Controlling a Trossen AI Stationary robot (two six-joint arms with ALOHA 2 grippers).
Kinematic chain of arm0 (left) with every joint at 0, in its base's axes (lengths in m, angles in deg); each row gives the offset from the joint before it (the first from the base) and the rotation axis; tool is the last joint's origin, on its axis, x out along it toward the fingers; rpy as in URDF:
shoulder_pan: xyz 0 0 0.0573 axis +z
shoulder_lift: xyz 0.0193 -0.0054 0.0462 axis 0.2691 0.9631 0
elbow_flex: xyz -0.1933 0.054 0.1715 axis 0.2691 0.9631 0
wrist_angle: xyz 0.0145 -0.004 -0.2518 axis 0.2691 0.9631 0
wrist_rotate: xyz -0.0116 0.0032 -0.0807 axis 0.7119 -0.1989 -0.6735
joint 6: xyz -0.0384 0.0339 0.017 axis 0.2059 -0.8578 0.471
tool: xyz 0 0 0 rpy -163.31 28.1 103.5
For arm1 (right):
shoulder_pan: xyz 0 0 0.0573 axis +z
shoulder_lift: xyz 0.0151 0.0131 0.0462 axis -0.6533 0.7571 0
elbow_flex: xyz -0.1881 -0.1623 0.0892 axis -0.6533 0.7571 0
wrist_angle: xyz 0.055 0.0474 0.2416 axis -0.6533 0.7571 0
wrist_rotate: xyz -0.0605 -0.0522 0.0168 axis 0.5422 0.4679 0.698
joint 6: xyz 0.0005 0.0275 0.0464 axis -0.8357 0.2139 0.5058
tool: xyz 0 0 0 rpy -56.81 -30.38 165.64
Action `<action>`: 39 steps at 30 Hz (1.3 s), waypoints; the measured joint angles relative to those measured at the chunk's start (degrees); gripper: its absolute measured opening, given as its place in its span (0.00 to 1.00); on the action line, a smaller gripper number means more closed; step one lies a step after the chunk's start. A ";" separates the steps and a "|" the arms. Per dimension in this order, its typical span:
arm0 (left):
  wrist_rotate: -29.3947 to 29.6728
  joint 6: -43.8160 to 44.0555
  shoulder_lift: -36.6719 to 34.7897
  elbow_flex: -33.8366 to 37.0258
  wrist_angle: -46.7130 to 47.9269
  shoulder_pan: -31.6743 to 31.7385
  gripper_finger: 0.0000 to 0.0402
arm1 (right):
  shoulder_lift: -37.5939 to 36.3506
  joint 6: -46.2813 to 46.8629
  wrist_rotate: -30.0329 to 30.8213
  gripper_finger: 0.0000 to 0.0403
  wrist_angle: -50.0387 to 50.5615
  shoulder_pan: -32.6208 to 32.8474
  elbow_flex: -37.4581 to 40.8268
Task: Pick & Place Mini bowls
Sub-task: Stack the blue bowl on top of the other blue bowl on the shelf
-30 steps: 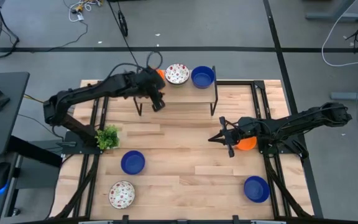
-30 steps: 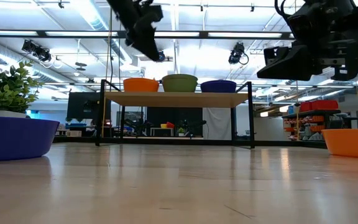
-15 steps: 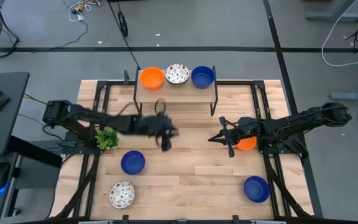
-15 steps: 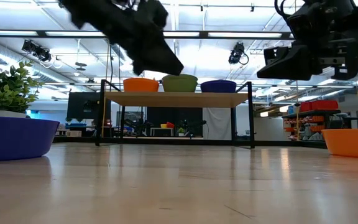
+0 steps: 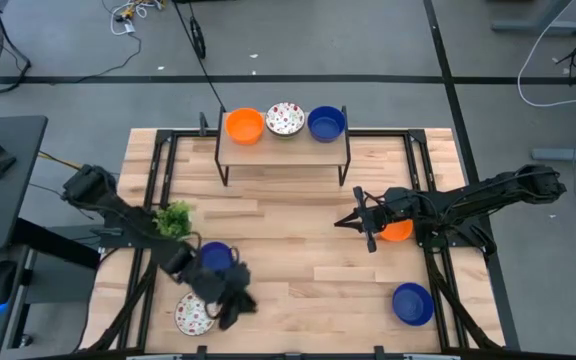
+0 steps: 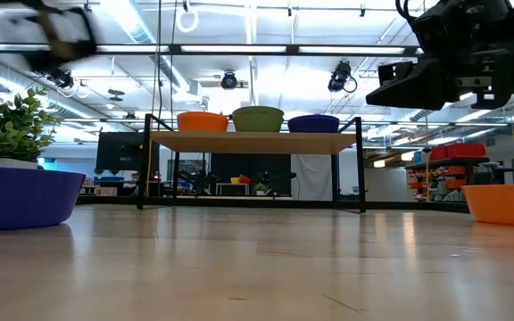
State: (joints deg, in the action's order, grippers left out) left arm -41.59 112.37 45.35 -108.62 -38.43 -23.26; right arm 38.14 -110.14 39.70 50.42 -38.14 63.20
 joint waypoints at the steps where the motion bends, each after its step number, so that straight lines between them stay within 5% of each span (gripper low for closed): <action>1: -0.61 2.12 0.00 0.00 0.04 -0.98 0.24 | 0.00 -0.02 0.00 0.00 -0.09 0.00 0.01; 6: -0.93 13.04 0.00 0.00 2.42 -2.54 0.26 | 0.00 -0.02 0.00 0.00 -0.11 0.00 0.02; 12: -7.94 15.97 0.00 0.04 5.95 -0.40 0.24 | 0.00 0.31 0.00 0.00 -0.11 0.02 0.01; 21: -0.34 10.30 0.37 0.04 6.86 3.81 0.24 | 0.00 1.01 0.00 0.00 -0.10 0.02 0.01; 28: -13.10 13.46 0.37 0.02 19.17 6.24 0.40 | 0.00 1.23 0.00 0.00 -0.09 0.02 0.02; 32: -26.97 17.28 0.37 0.04 26.07 8.09 0.49 | 0.00 1.25 0.00 0.00 -0.09 0.02 0.01; 39: -34.67 20.50 -0.15 -2.36 32.22 9.20 0.45 | 0.00 1.25 0.00 0.00 -0.09 0.01 0.00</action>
State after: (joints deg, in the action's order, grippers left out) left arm -76.26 132.87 45.19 -110.98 -6.21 -14.06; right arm 38.14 -108.89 39.70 50.33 -38.13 63.20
